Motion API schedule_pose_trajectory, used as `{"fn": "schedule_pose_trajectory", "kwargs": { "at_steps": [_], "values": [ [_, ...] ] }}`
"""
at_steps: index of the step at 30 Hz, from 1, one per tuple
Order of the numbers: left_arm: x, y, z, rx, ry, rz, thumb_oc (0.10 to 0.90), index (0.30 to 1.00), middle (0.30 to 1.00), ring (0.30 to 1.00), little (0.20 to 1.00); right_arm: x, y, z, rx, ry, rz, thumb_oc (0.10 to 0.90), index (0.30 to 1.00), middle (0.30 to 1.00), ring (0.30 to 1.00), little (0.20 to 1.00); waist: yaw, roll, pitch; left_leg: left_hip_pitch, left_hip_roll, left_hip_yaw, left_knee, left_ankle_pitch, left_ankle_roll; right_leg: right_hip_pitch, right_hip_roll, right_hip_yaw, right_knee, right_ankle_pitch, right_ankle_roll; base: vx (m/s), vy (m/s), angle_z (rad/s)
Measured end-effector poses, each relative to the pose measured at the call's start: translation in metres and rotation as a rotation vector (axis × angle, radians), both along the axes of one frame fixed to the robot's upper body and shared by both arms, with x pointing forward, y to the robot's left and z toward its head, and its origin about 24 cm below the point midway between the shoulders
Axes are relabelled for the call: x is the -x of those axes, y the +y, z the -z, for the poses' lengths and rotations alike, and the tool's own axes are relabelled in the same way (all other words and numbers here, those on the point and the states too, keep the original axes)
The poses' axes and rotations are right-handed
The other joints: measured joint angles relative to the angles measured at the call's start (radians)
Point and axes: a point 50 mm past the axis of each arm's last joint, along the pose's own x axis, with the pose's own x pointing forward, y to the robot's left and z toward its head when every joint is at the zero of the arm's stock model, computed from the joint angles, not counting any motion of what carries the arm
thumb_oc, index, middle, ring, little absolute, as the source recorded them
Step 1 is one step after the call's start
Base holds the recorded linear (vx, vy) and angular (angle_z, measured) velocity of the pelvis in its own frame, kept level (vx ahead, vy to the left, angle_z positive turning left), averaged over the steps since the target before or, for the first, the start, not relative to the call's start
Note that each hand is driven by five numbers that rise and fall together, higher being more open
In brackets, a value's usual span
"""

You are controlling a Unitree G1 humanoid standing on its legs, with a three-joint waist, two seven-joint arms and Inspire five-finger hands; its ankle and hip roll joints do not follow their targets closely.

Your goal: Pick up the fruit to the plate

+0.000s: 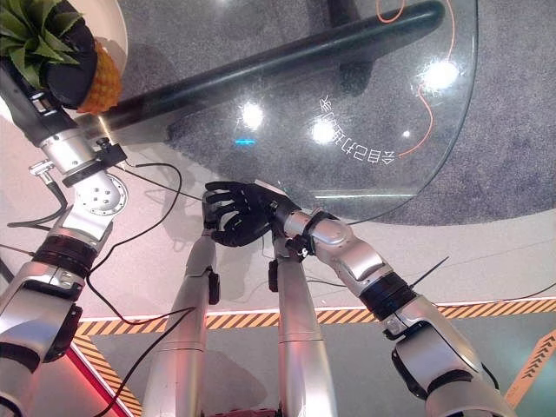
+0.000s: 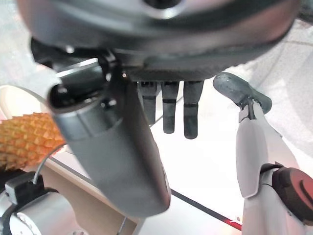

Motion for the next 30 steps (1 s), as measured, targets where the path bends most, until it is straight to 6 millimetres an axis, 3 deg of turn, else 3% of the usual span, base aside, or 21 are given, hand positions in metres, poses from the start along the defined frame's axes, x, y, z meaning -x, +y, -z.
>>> {"fn": "schedule_pose_trajectory", "kwargs": {
  "at_steps": [16, 26, 30],
  "values": [
    [-0.001, 0.002, -0.002, -0.003, 0.000, -0.014, 0.100, 0.300, 0.300, 0.300, 0.200, 0.001, 0.001, 0.005, 0.015, 0.018, -0.001, 0.800, 0.900, 0.900, 0.900, 0.900, 0.001, 0.000, 0.000, 0.009, -0.007, -0.002, 0.051, -0.005, -0.005, 0.019, 0.002, 0.000, 0.035, -0.004, -0.008, 0.01, -0.003, 0.01],
    [0.002, 0.006, 0.000, -0.009, 0.000, -0.014, 0.100, 0.300, 0.300, 0.300, 0.200, 0.017, -0.024, 0.061, 0.074, 0.187, 0.079, 0.800, 0.900, 0.900, 0.900, 0.900, 0.000, -0.001, 0.000, 0.111, 0.003, -0.001, 0.069, -0.017, 0.005, 0.137, 0.013, 0.002, 0.013, 0.000, -0.004, 0.00, -0.055, -0.03],
    [0.005, 0.007, 0.004, -0.024, 0.010, 0.005, 0.100, 0.300, 0.300, 0.300, 0.200, 0.023, -0.027, 0.073, 0.085, 0.217, 0.086, 0.800, 0.900, 0.900, 0.900, 0.900, -0.002, 0.000, 0.000, 0.151, 0.002, 0.004, 0.078, -0.028, 0.004, 0.179, 0.016, 0.014, 0.012, -0.002, 0.001, 0.02, -0.063, -0.05]
  ]
}}
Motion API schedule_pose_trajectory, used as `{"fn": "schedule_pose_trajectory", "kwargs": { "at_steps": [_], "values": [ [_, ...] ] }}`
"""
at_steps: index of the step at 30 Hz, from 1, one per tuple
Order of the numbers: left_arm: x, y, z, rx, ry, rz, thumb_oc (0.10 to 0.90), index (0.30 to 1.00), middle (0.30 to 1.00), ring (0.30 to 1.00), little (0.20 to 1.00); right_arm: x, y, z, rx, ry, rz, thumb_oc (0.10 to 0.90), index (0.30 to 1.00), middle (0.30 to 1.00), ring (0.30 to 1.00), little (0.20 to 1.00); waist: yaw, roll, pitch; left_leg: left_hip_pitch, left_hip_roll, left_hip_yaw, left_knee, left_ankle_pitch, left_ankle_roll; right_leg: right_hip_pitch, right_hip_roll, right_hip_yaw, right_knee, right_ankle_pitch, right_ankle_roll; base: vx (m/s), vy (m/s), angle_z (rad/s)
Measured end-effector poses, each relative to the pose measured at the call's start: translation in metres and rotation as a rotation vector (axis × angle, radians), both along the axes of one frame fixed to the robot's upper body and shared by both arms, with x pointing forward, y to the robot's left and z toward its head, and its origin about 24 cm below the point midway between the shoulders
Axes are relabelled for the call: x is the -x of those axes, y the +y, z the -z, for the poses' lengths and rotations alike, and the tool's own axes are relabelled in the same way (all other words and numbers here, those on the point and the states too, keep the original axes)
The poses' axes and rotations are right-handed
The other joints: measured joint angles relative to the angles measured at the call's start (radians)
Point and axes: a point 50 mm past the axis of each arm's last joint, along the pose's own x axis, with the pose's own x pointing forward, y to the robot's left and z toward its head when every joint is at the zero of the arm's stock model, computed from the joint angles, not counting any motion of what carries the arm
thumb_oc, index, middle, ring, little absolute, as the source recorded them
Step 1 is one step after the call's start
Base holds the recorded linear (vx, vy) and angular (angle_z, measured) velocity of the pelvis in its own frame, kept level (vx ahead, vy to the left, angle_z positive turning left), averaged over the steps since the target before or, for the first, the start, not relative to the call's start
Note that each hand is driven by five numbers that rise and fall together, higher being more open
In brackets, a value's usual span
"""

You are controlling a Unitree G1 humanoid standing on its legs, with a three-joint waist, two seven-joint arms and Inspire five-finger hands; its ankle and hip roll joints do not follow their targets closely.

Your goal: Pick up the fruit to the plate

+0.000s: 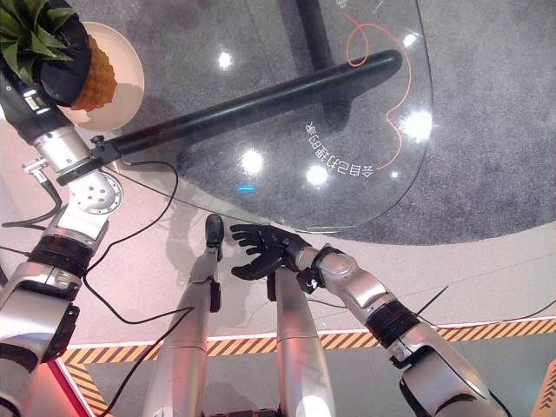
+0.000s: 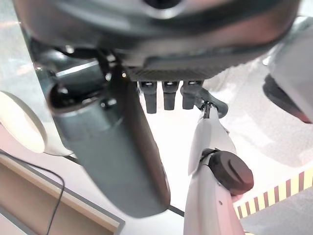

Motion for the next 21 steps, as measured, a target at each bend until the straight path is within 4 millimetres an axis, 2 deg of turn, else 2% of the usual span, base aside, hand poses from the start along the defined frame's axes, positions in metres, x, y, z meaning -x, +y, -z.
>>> {"fn": "schedule_pose_trajectory", "kwargs": {
  "at_steps": [7, 21],
  "values": [
    [0.002, 0.010, 0.026, -0.036, 0.107, -0.002, 0.100, 0.300, 0.300, 0.300, 0.200, 0.005, -0.002, 0.008, 0.004, 0.015, 0.006, 0.800, 0.900, 0.900, 0.900, 0.900, 0.000, 0.000, 0.000, 0.067, 0.005, 0.000, 0.010, -0.020, 0.006, 0.079, 0.005, 0.000, -0.017, -0.004, 0.002, 0.02, -0.062, -0.02],
    [0.004, 0.013, 0.034, -0.033, 0.128, -0.007, 0.100, 0.300, 0.300, 0.300, 0.200, 0.011, -0.005, 0.018, 0.016, 0.041, 0.015, 0.800, 0.900, 0.900, 0.900, 0.900, -0.001, 0.000, 0.000, 0.077, 0.008, 0.000, -0.010, -0.018, 0.003, 0.087, 0.005, 0.000, -0.032, -0.002, -0.001, 0.00, -0.017, 0.00]
  ]
}}
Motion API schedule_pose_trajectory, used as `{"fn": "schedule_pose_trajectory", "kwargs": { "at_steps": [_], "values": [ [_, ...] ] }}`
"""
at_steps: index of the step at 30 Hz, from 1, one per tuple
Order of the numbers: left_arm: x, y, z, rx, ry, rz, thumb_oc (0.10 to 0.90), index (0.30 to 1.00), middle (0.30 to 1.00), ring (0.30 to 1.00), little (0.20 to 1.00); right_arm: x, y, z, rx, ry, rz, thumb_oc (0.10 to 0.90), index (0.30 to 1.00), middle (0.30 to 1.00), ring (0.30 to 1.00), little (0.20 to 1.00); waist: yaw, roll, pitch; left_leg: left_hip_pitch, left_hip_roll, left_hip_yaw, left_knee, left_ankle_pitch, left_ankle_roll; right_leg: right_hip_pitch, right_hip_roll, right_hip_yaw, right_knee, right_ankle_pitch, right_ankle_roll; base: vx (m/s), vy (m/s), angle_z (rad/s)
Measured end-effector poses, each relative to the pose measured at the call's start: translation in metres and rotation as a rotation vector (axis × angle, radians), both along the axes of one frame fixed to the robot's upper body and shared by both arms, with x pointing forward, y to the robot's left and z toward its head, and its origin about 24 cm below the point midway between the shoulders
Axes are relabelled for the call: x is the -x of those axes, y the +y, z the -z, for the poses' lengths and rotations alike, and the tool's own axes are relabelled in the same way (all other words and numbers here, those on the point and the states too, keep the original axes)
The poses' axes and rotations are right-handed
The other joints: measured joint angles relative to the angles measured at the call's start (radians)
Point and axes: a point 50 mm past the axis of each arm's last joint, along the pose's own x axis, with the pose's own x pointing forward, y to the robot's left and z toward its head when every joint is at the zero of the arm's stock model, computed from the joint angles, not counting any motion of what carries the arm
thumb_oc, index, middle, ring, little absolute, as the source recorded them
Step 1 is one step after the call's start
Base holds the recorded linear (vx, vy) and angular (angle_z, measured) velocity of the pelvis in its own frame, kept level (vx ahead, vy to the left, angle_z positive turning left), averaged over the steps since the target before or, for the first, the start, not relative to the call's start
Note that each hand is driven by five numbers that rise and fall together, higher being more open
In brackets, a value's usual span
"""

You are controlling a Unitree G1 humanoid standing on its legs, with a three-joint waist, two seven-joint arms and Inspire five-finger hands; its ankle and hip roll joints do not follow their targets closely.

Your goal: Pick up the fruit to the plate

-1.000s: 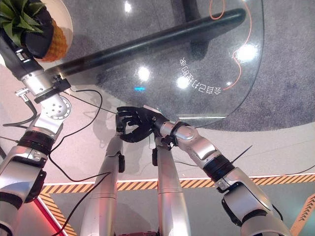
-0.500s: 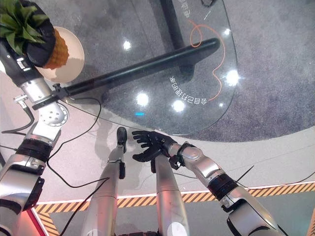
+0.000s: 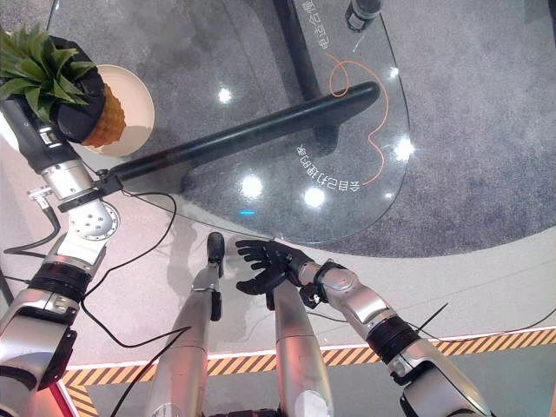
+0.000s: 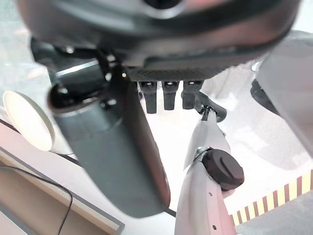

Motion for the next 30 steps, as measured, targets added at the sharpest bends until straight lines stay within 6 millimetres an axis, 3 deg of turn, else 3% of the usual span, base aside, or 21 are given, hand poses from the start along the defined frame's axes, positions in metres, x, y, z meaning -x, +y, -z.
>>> {"fn": "schedule_pose_trajectory", "kwargs": {
  "at_steps": [8, 15, 30],
  "values": [
    [-0.006, 0.004, -0.024, 0.006, -0.057, -0.052, 0.100, 0.300, 0.300, 0.300, 0.200, -0.008, 0.003, -0.012, 0.001, -0.038, -0.010, 0.800, 0.900, 0.900, 0.900, 0.900, -0.002, 0.000, 0.000, -0.065, -0.001, 0.001, -0.004, 0.001, -0.002, -0.062, -0.003, -0.002, -0.002, 0.003, -0.006, 0.01, 0.072, 0.00],
    [-0.009, 0.004, -0.042, -0.038, -0.113, -0.143, 0.100, 0.300, 0.300, 0.300, 0.200, -0.021, 0.006, -0.035, 0.013, -0.098, -0.021, 0.800, 0.900, 0.900, 0.900, 0.900, -0.001, 0.000, 0.000, -0.120, -0.006, 0.000, 0.001, 0.002, -0.001, -0.118, -0.006, -0.001, 0.004, 0.004, -0.006, 0.02, 0.095, 0.01],
    [-0.014, 0.011, -0.051, -0.034, -0.114, -0.211, 0.100, 0.300, 0.300, 0.300, 0.200, -0.034, -0.002, -0.059, -0.006, -0.116, -0.060, 0.800, 0.900, 0.900, 0.900, 0.900, -0.002, 0.000, 0.000, -0.210, -0.001, -0.005, -0.002, 0.010, -0.014, -0.218, -0.001, -0.007, 0.020, 0.006, -0.010, 0.00, 0.023, 0.00]
  ]
}}
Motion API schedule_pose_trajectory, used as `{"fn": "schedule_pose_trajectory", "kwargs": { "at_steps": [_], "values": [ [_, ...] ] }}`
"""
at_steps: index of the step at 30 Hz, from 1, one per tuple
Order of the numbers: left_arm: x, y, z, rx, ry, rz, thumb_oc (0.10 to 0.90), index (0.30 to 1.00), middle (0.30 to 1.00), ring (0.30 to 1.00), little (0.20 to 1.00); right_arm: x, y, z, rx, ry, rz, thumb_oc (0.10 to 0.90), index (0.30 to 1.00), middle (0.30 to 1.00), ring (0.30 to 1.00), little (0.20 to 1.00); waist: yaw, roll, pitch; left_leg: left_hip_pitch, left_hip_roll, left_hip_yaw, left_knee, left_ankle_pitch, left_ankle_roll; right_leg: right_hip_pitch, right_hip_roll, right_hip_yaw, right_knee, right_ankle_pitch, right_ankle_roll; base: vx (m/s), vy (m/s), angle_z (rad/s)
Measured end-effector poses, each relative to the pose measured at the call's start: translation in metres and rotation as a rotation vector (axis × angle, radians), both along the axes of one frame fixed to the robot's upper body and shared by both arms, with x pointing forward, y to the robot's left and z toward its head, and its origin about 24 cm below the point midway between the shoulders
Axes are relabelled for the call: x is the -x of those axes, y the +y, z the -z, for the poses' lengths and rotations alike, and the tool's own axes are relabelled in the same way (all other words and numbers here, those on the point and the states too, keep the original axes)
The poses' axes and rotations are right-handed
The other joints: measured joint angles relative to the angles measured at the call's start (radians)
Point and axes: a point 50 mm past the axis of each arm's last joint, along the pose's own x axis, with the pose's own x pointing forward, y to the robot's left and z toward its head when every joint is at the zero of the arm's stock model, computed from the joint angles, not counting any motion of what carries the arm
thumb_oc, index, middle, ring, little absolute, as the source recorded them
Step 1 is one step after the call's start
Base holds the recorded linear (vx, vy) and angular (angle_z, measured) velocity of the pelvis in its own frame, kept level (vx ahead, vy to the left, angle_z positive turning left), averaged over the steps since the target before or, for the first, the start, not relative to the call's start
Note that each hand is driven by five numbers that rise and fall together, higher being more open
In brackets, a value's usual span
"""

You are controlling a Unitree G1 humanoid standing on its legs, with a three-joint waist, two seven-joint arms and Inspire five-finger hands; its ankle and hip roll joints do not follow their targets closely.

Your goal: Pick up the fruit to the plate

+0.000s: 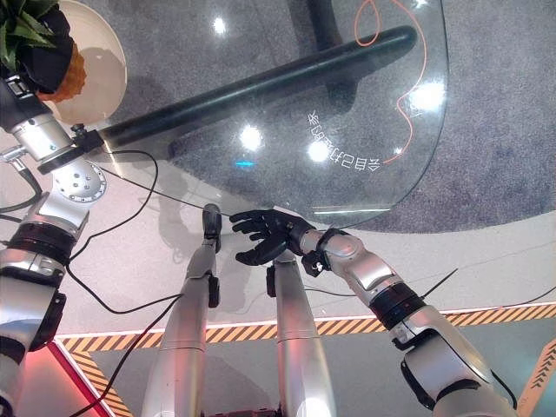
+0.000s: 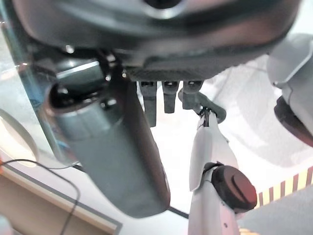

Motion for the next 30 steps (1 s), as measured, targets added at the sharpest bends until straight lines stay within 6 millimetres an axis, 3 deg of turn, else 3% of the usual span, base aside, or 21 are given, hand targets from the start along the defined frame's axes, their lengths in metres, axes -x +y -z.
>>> {"fn": "schedule_pose_trajectory", "kwargs": {
  "at_steps": [8, 15, 23, 25, 26, 30],
  "values": [
    [0.000, 0.004, -0.006, 0.043, -0.021, 0.002, 0.100, 0.300, 0.300, 0.300, 0.200, 0.004, 0.013, -0.014, -0.029, -0.034, -0.104, 0.800, 0.900, 0.900, 0.900, 0.900, -0.019, -0.001, -0.001, -0.072, 0.005, -0.013, -0.003, 0.007, -0.010, -0.071, 0.002, -0.019, 0.002, 0.003, -0.008, -0.01, 0.003, 0.03],
    [0.002, 0.002, -0.025, 0.071, -0.093, 0.043, 0.100, 0.300, 0.300, 0.300, 0.200, 0.007, 0.021, -0.016, -0.032, -0.054, -0.157, 0.800, 0.900, 0.900, 0.900, 0.900, -0.019, -0.001, -0.001, -0.107, 0.007, -0.016, -0.002, 0.013, -0.020, -0.114, 0.003, -0.019, 0.017, 0.003, -0.013, 0.00, 0.000, 0.00],
    [0.003, 0.004, -0.025, 0.099, -0.111, 0.061, 0.100, 0.300, 0.300, 0.300, 0.200, 0.007, 0.025, -0.017, -0.030, -0.064, -0.172, 0.800, 0.900, 0.900, 0.900, 0.900, -0.020, -0.002, -0.001, -0.109, 0.013, -0.020, -0.003, 0.014, -0.021, -0.115, 0.007, -0.022, 0.014, 0.006, -0.018, 0.00, -0.001, 0.00],
    [0.003, 0.004, -0.025, 0.102, -0.111, 0.063, 0.539, 0.676, 0.676, 0.676, 0.639, 0.007, 0.025, -0.017, -0.029, -0.065, -0.172, 0.800, 0.900, 0.900, 0.900, 0.900, -0.020, -0.002, -0.001, -0.108, 0.013, -0.021, -0.003, 0.015, -0.021, -0.115, 0.007, -0.022, 0.015, 0.007, -0.018, 0.00, 0.000, 0.00],
    [0.003, 0.004, -0.025, 0.103, -0.110, 0.063, 0.800, 0.900, 0.900, 0.900, 0.900, 0.007, 0.025, -0.017, -0.029, -0.065, -0.172, 0.800, 0.900, 0.900, 0.900, 0.900, -0.020, -0.002, -0.001, -0.108, 0.013, -0.021, -0.003, 0.015, -0.021, -0.114, 0.007, -0.022, 0.015, 0.007, -0.019, 0.00, 0.000, 0.00],
    [0.003, 0.005, -0.027, 0.107, -0.104, 0.071, 0.800, 0.900, 0.900, 0.900, 0.900, 0.007, 0.024, -0.015, -0.028, -0.062, -0.172, 0.800, 0.900, 0.900, 0.900, 0.900, -0.020, -0.002, -0.001, -0.108, 0.012, -0.025, 0.001, 0.016, -0.022, -0.112, 0.007, -0.025, 0.016, 0.008, -0.020, 0.00, 0.000, 0.00]
  ]
}}
